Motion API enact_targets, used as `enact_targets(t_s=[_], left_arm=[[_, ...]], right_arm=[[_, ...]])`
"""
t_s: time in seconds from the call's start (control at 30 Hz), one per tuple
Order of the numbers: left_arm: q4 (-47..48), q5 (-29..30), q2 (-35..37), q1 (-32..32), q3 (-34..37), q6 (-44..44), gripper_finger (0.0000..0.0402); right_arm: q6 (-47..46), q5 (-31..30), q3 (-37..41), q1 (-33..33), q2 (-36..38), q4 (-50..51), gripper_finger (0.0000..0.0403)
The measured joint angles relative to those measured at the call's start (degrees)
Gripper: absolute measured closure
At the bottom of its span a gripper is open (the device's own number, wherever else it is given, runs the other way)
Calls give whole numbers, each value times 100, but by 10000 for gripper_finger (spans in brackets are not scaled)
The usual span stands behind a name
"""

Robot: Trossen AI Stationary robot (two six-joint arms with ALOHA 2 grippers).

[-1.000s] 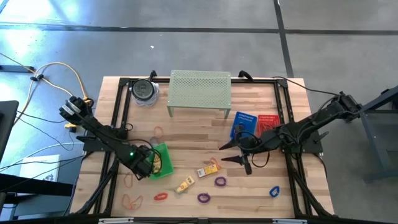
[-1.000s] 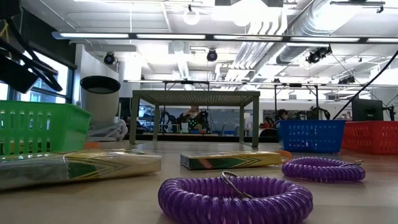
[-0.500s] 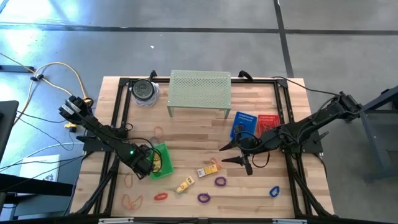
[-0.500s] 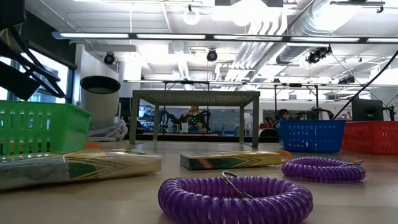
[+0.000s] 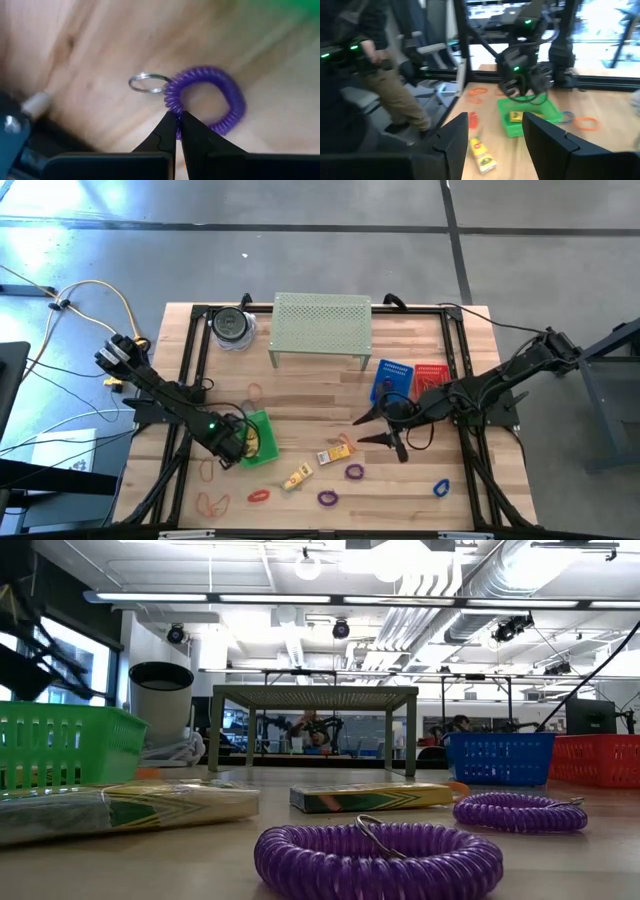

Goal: Pick & Place Office Desk Supplies
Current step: Put the violet spring keychain into the blue bin

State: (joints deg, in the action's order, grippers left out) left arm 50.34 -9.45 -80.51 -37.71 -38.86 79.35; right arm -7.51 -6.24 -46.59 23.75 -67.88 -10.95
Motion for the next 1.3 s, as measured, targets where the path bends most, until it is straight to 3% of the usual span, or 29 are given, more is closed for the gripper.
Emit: enact_targets(t_s=[0.1, 0.4, 0.63, 0.73, 0.87, 1.07, 1.17, 1.3], left_arm=[[2, -57, 168, -47, -239, 1, 398], [1363, -19, 503, -263, -1407, 178, 399], [1930, 378, 516, -435, -2452, 147, 400], [2001, 600, 516, -514, -2865, -195, 400], [2052, 1539, 516, -531, -3301, -935, 400], [1968, 3753, 487, -340, -3411, -2322, 400], [1882, 4832, 325, -178, -3411, -2961, 400], [1294, 5825, -73, 62, -3411, -3907, 400]], right_arm=[[2, 445, 0, 0, 0, 1, 227], [4, 1546, 0, 57, 0, 1, 227], [24, 1493, 0, 223, -34, 40, 227], [24, 1200, 1, 253, -171, -5, 227], [-149, 459, 4, 252, -484, -202, 227], [-180, -647, 4, 249, -1043, -738, 227], [-429, -1596, 4, 236, -1297, -1116, 227], [-775, -2260, 4, 72, -1534, -1437, 227]])
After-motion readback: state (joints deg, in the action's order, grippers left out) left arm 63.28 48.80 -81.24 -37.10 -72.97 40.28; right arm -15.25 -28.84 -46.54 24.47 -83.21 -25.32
